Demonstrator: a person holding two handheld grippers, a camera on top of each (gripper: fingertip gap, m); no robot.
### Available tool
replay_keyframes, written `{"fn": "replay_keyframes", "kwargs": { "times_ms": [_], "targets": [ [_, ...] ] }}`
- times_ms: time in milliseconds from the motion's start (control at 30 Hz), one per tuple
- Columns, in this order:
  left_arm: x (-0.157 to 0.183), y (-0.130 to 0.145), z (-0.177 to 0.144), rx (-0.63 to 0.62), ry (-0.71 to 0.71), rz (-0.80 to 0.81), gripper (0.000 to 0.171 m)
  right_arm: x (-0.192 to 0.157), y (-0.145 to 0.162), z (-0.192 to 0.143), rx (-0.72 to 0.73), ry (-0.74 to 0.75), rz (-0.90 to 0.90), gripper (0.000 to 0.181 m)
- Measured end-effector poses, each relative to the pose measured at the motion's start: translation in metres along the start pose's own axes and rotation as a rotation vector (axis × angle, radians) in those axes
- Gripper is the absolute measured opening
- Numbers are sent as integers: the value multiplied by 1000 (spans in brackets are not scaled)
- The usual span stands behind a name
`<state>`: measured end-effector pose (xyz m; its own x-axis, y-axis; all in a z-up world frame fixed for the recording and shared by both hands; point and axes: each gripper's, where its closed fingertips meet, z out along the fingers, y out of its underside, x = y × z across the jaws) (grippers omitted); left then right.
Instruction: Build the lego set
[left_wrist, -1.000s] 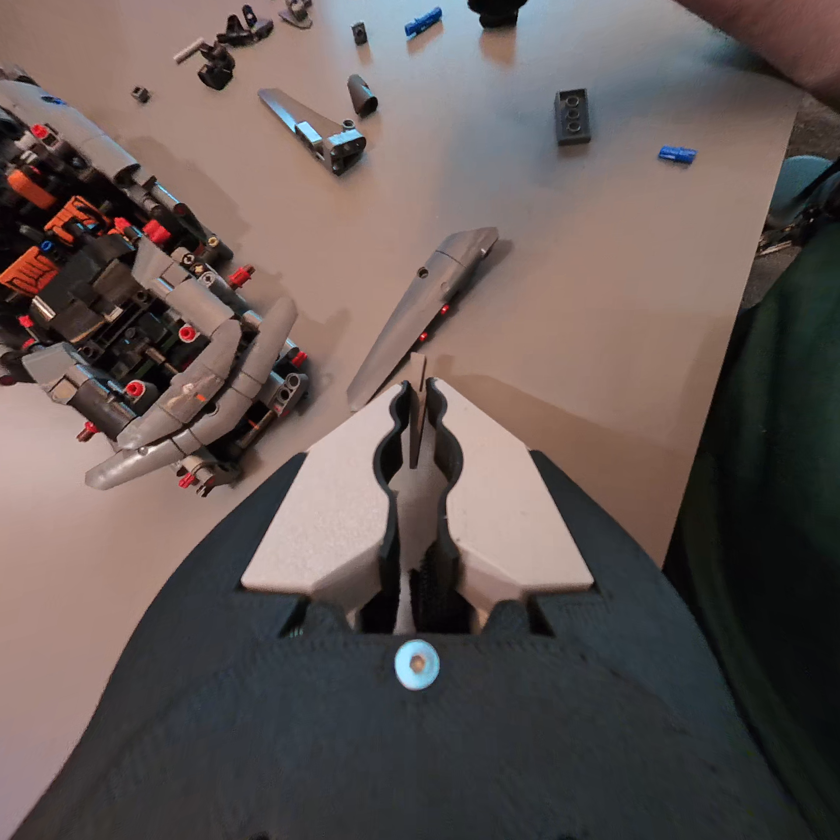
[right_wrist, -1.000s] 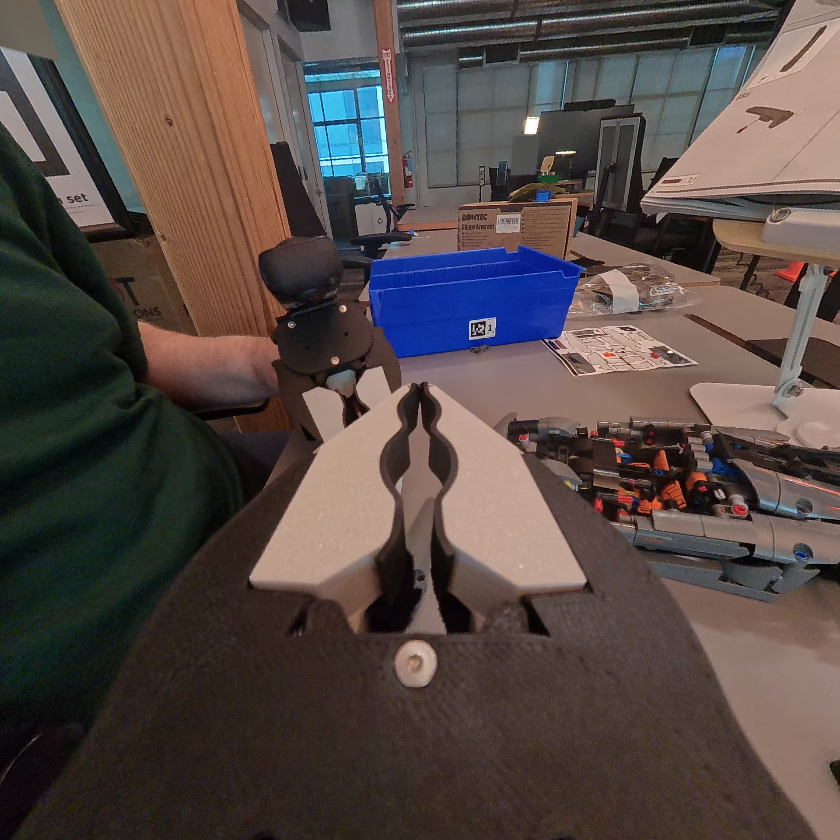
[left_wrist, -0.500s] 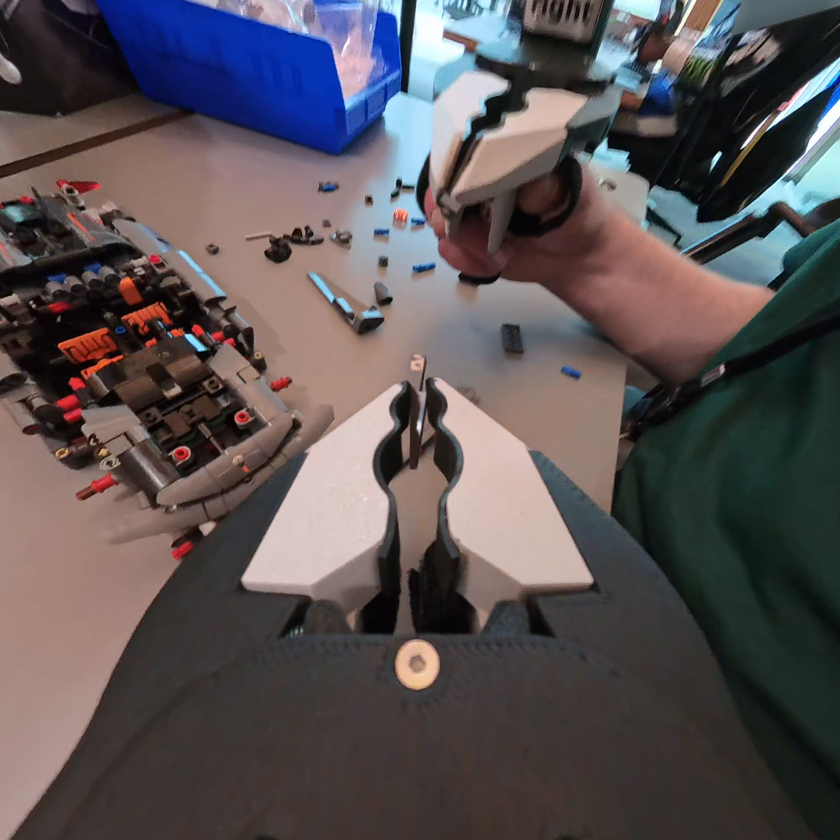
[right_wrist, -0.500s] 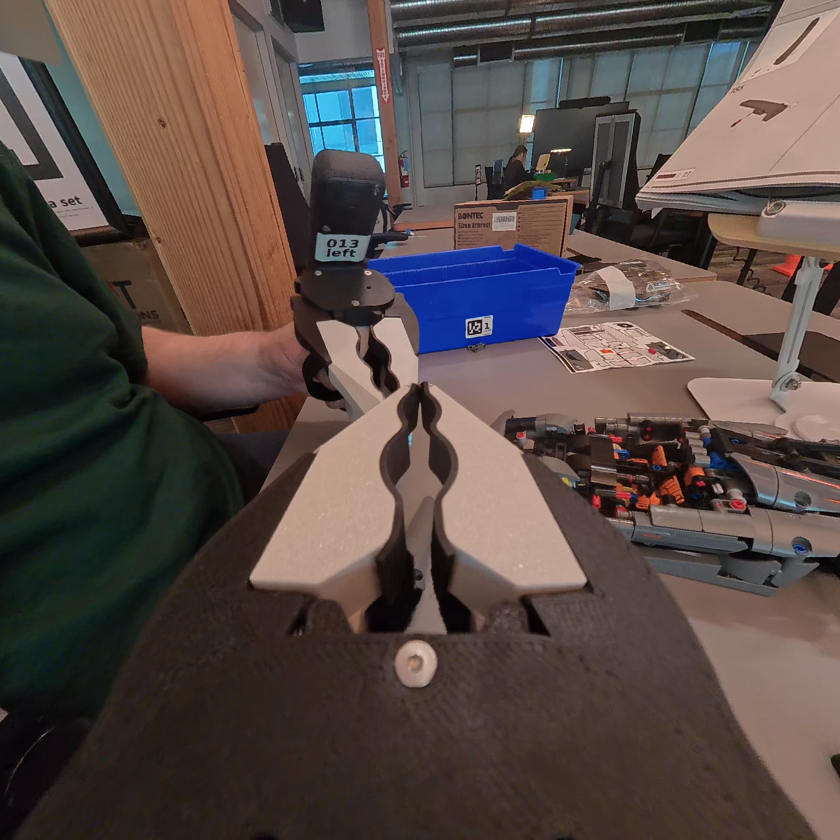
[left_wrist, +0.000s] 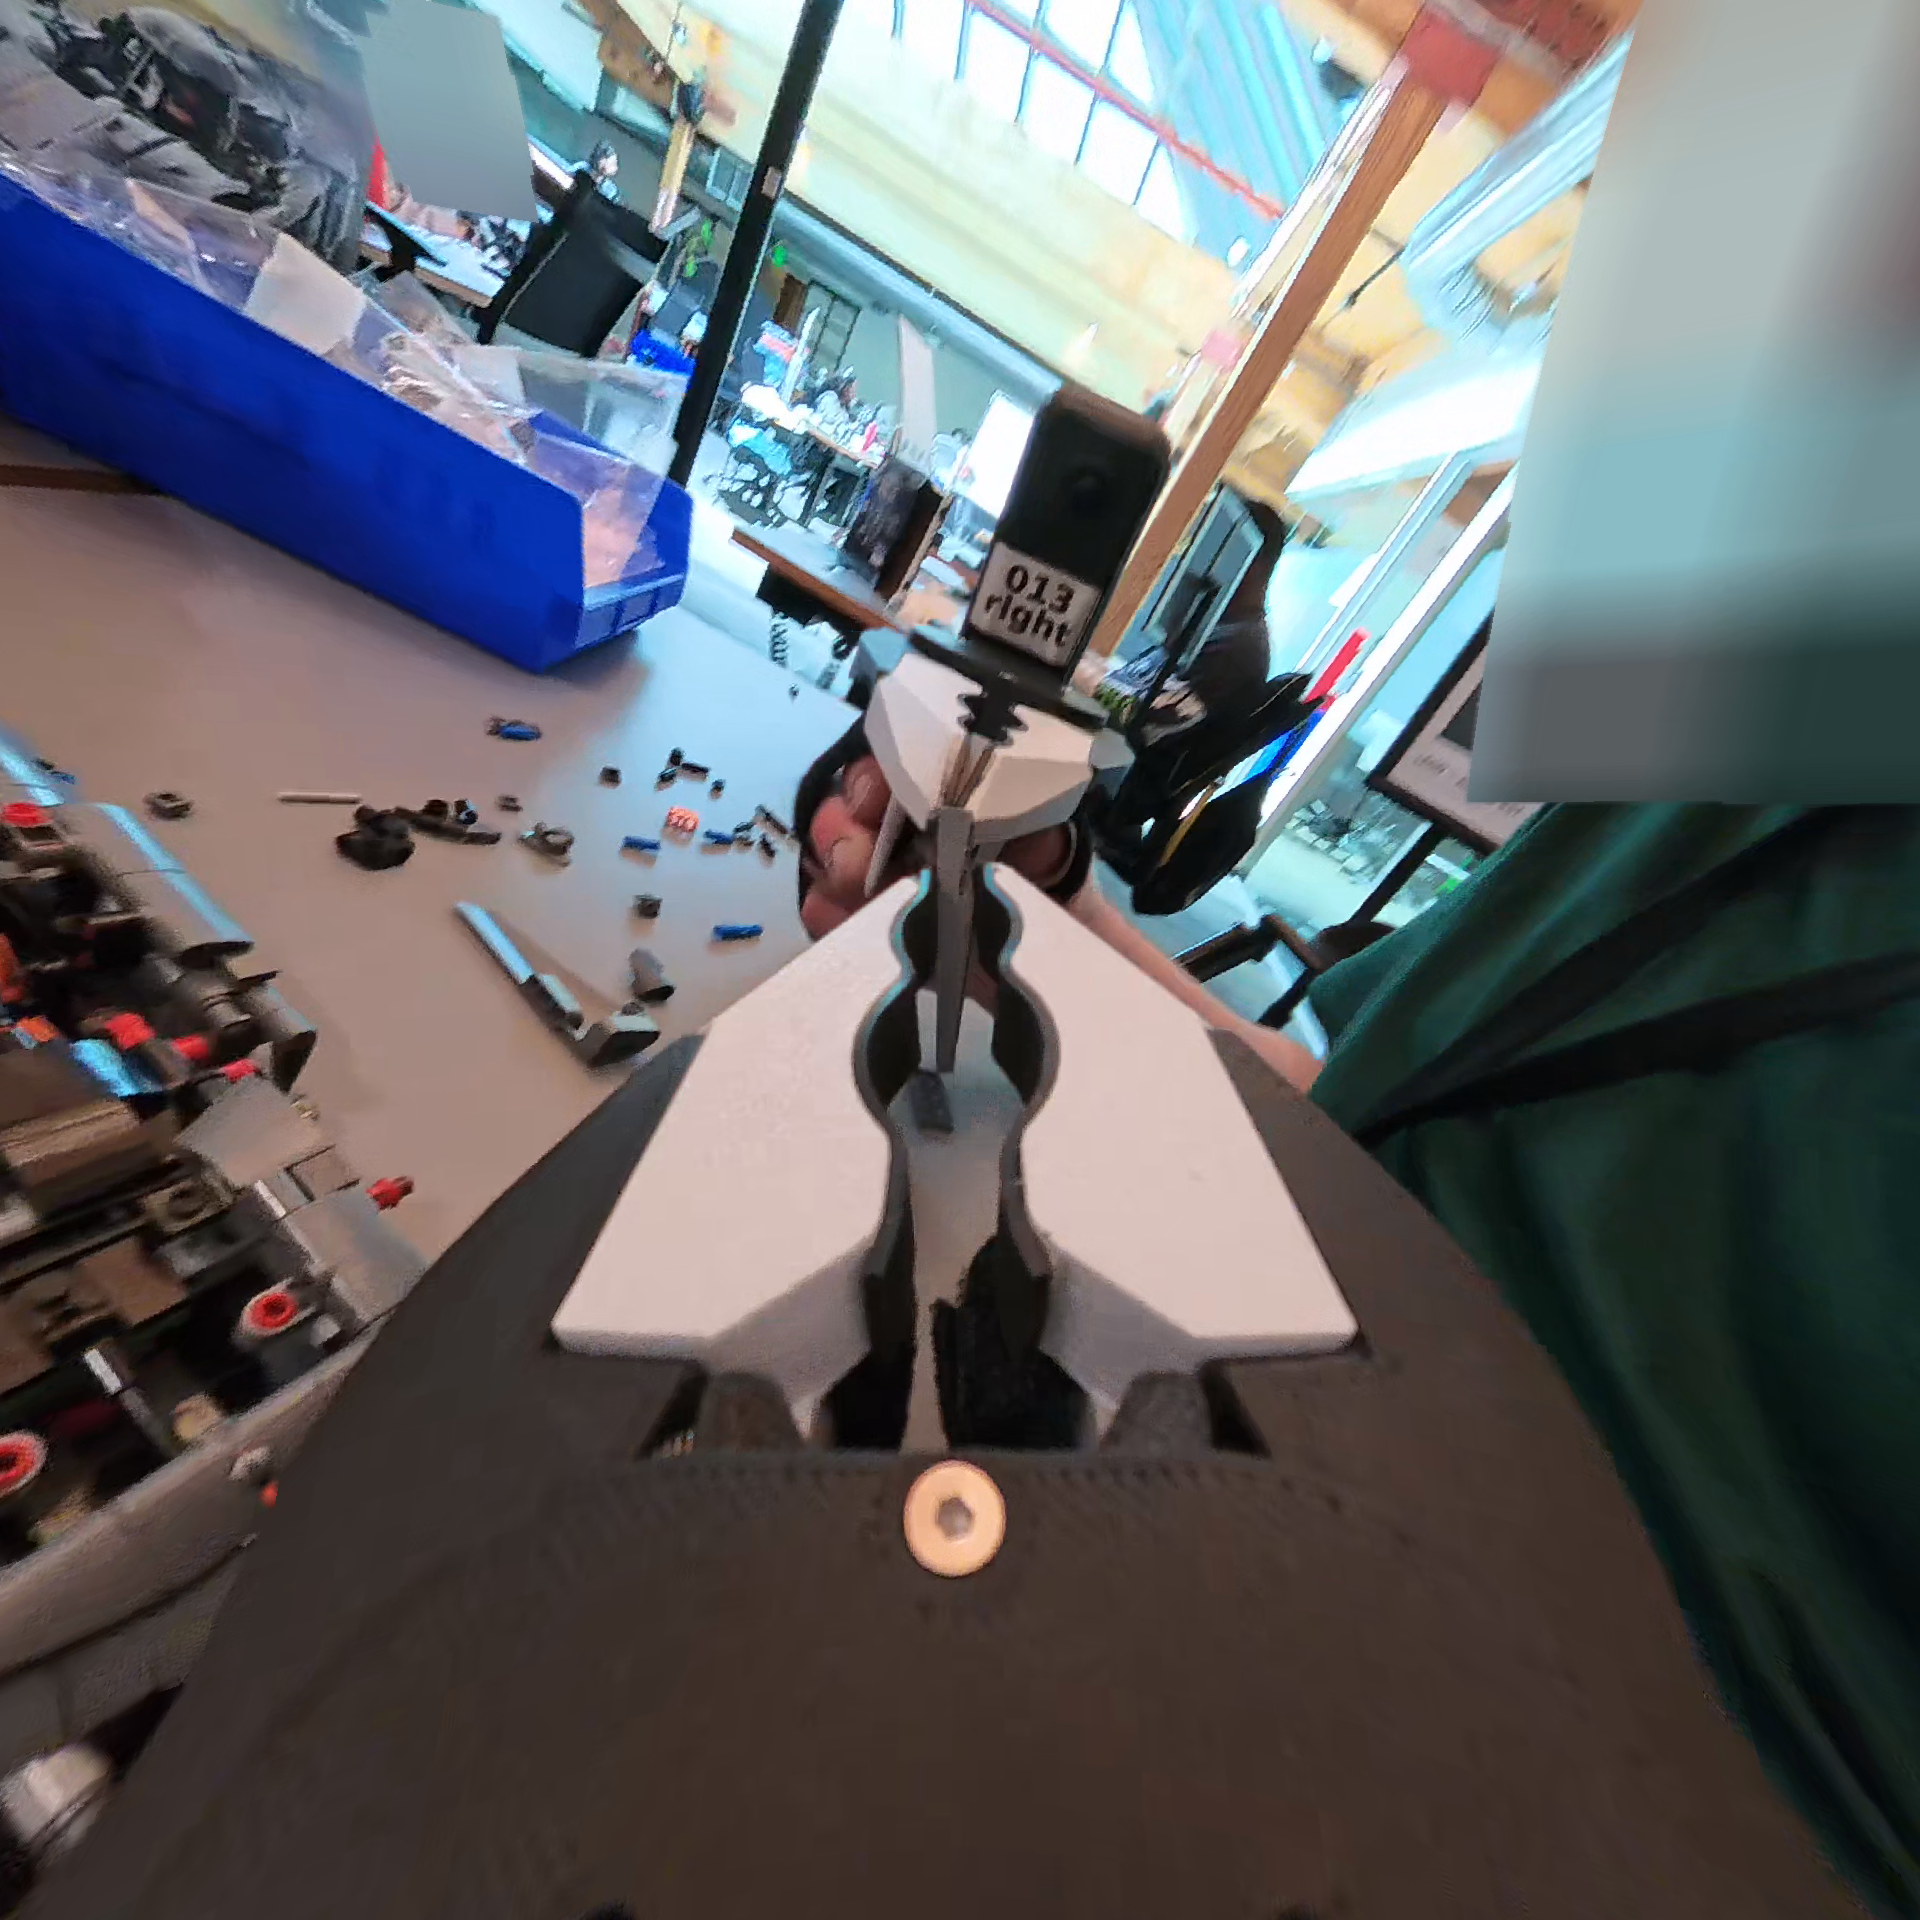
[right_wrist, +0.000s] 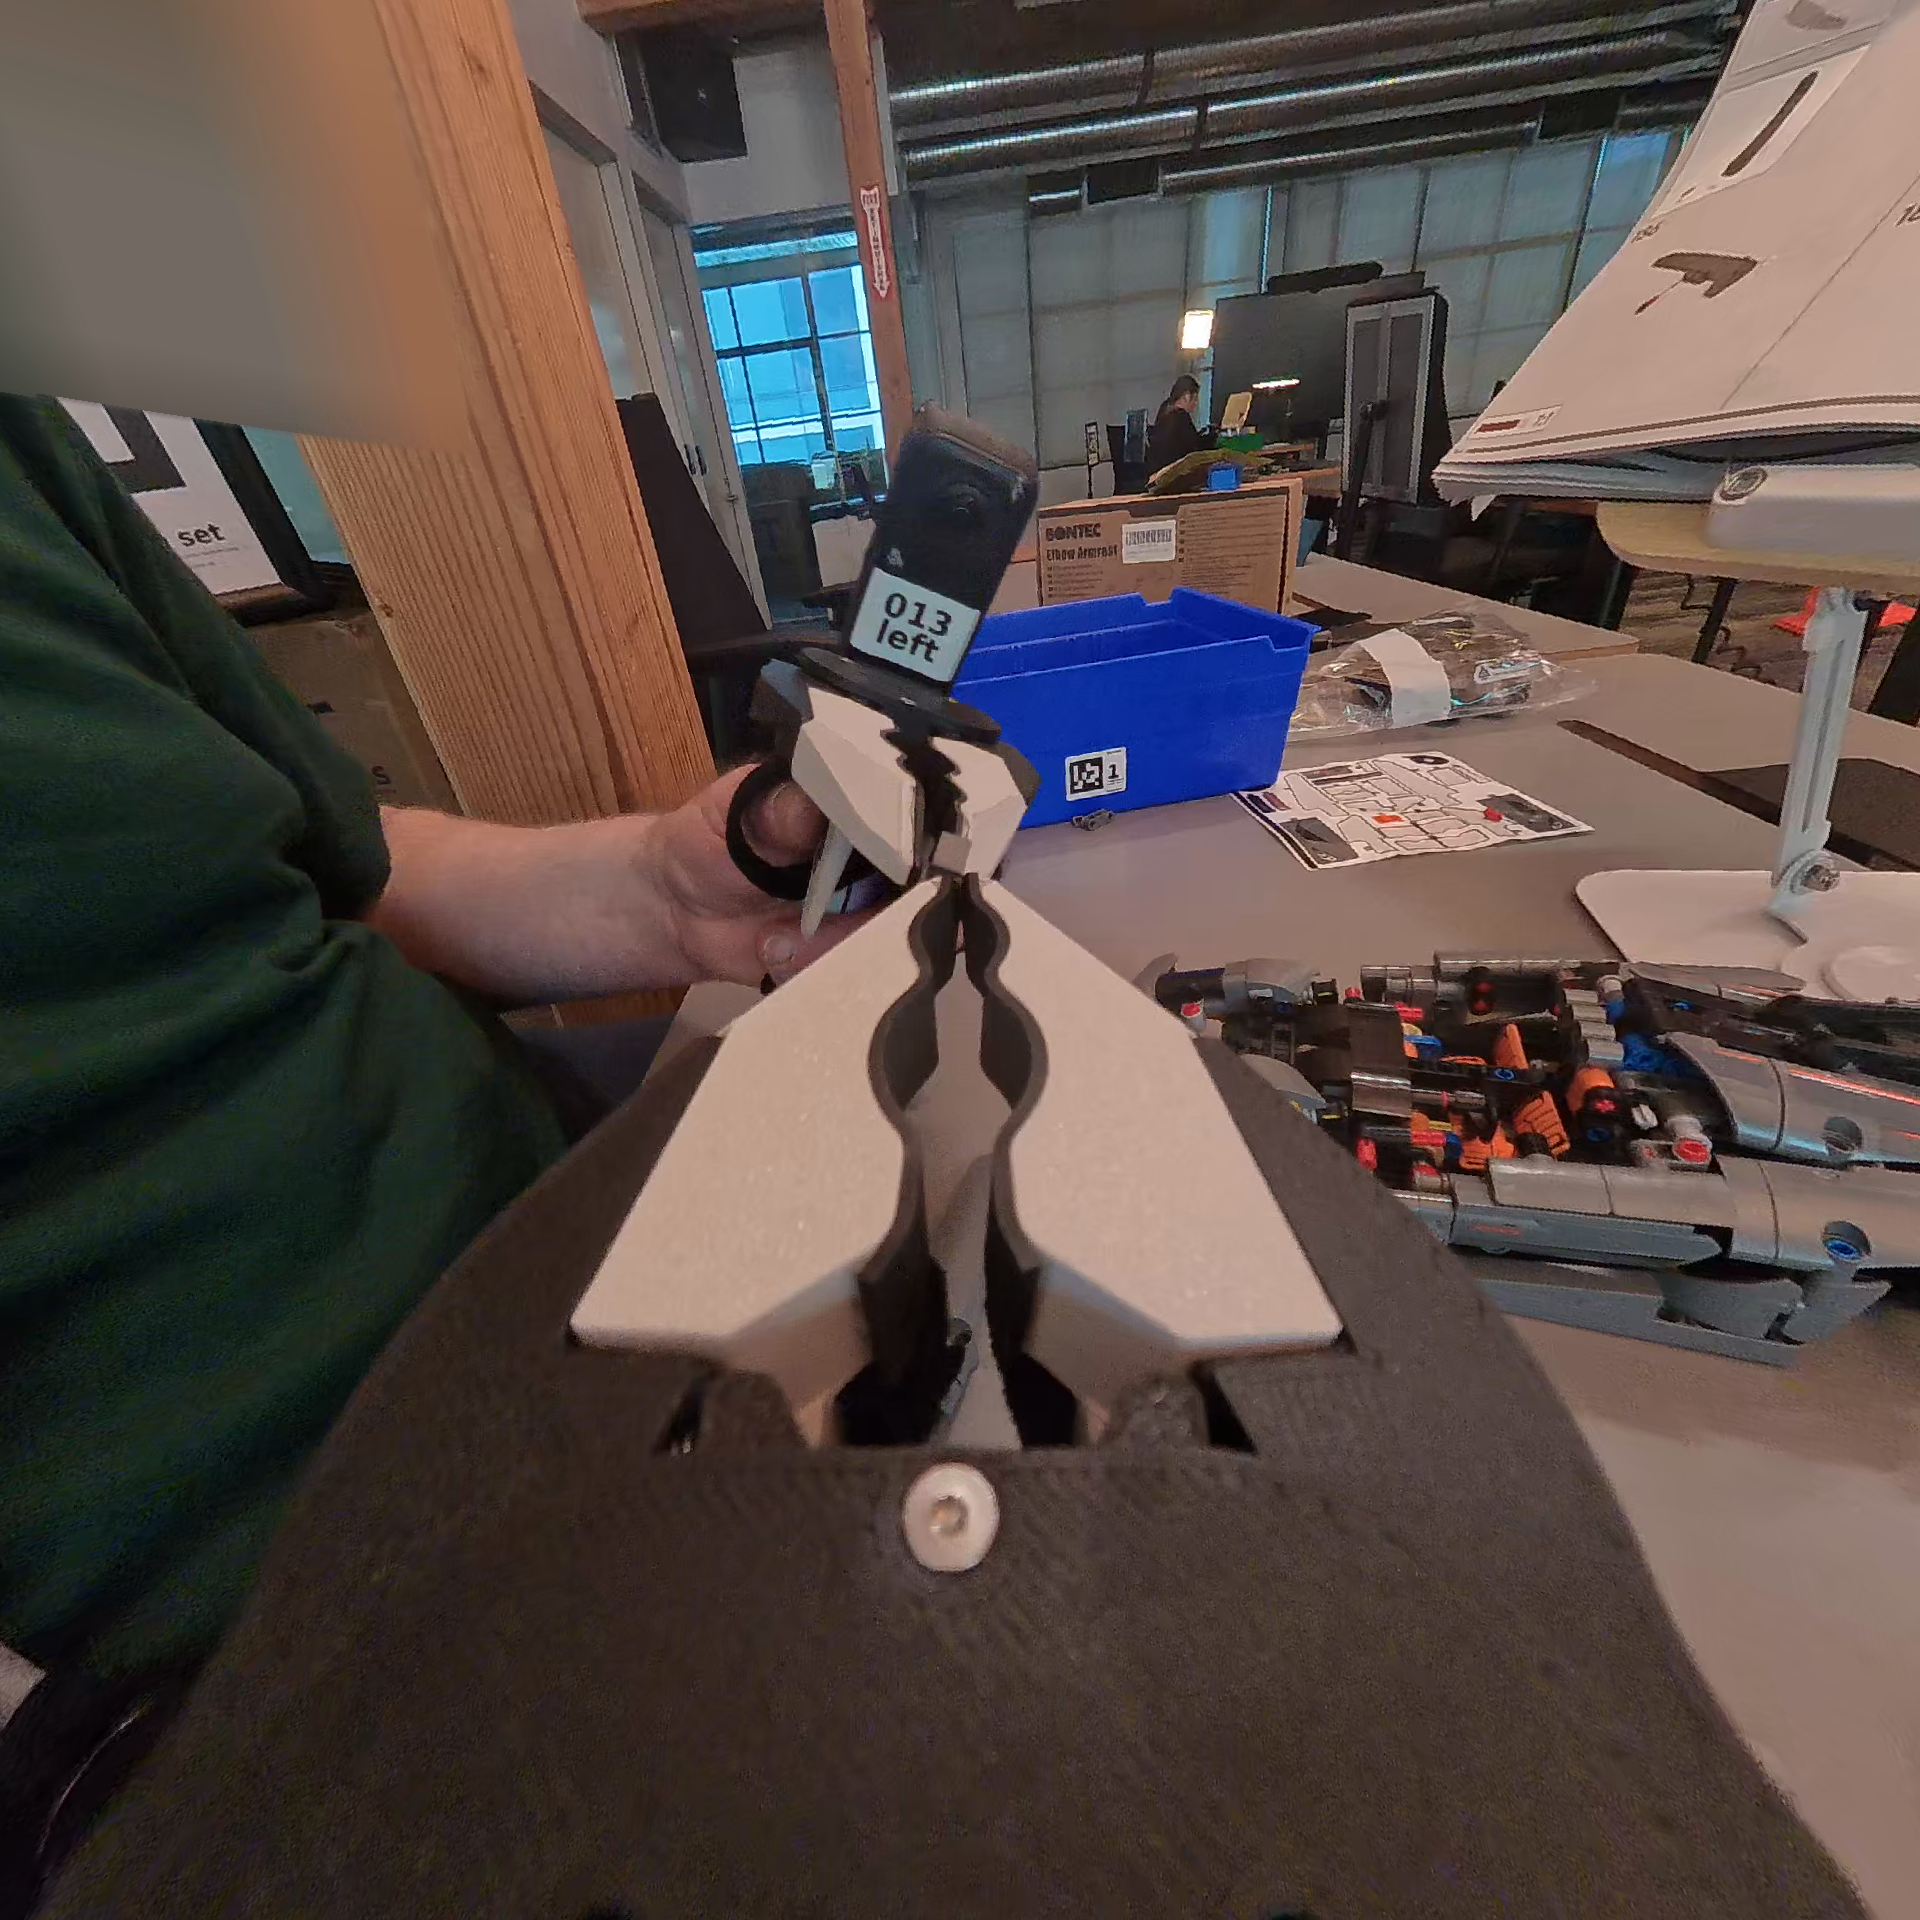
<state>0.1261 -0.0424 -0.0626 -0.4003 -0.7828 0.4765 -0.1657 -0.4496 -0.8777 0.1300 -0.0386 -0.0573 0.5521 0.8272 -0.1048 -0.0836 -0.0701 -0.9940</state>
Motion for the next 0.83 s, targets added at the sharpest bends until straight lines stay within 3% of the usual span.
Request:
{"fn": "replay_keyframes", "kwargs": {
  "times_ms": [367,833],
  "targets": [
    [-3,-12,3,107,111,-139,4,0,-2,-1,15,-6,14,0],
    [-20,3,3,-12,-80,-87,5,2,1,1,2,13,4,0]
  ]
}}
